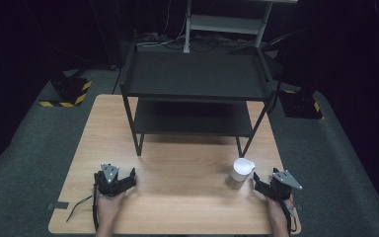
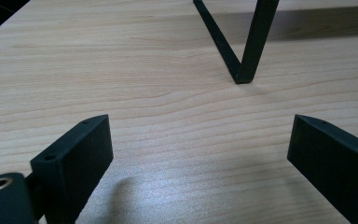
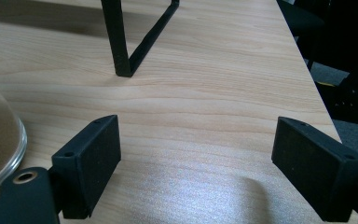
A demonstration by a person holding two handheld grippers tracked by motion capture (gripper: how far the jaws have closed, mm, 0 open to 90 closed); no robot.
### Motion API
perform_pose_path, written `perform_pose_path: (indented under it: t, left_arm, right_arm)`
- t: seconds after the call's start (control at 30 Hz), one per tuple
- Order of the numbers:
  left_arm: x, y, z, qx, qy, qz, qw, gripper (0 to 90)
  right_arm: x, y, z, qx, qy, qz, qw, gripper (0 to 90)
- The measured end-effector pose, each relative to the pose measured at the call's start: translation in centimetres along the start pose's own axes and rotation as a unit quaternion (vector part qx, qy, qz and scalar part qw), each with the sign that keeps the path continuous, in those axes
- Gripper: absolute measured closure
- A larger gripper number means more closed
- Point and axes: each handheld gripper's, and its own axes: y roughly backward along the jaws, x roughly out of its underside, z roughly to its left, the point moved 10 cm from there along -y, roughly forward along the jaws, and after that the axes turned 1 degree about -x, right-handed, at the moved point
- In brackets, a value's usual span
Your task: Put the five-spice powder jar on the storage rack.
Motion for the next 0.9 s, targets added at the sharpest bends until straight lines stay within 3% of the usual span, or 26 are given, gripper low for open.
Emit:
perform_pose_path:
  t: [0.4,0.53,0.67,0.77,0.83,0.9]
  left_arm:
    - [0.0,0.0,0.0,0.002,0.000,0.000,1.0000,7.0]
    - [0.0,0.0,0.0,0.002,0.001,0.001,1.0000,7.0]
    - [0.0,0.1,0.0,0.002,0.004,-0.002,1.0000,7.0]
    - [0.0,0.1,0.0,0.001,0.004,-0.003,1.0000,7.0]
    - [0.0,0.1,0.0,0.002,0.004,-0.003,1.0000,7.0]
    - [0.0,0.1,0.0,0.002,0.003,-0.003,1.0000,7.0]
  right_arm:
    - [0.0,0.0,0.0,0.000,0.001,0.001,1.0000,15.0]
    - [0.1,0.3,0.3,-0.007,0.019,0.008,0.9998,14.1]
    - [0.6,1.2,0.6,-0.013,0.023,0.003,0.9997,13.1]
    - [1.1,2.2,1.0,-0.028,0.022,-0.010,0.9993,11.8]
    - [1.4,2.9,1.3,-0.058,0.024,-0.028,0.9976,10.8]
    - [1.5,3.2,1.5,-0.072,0.028,-0.034,0.9965,10.6]
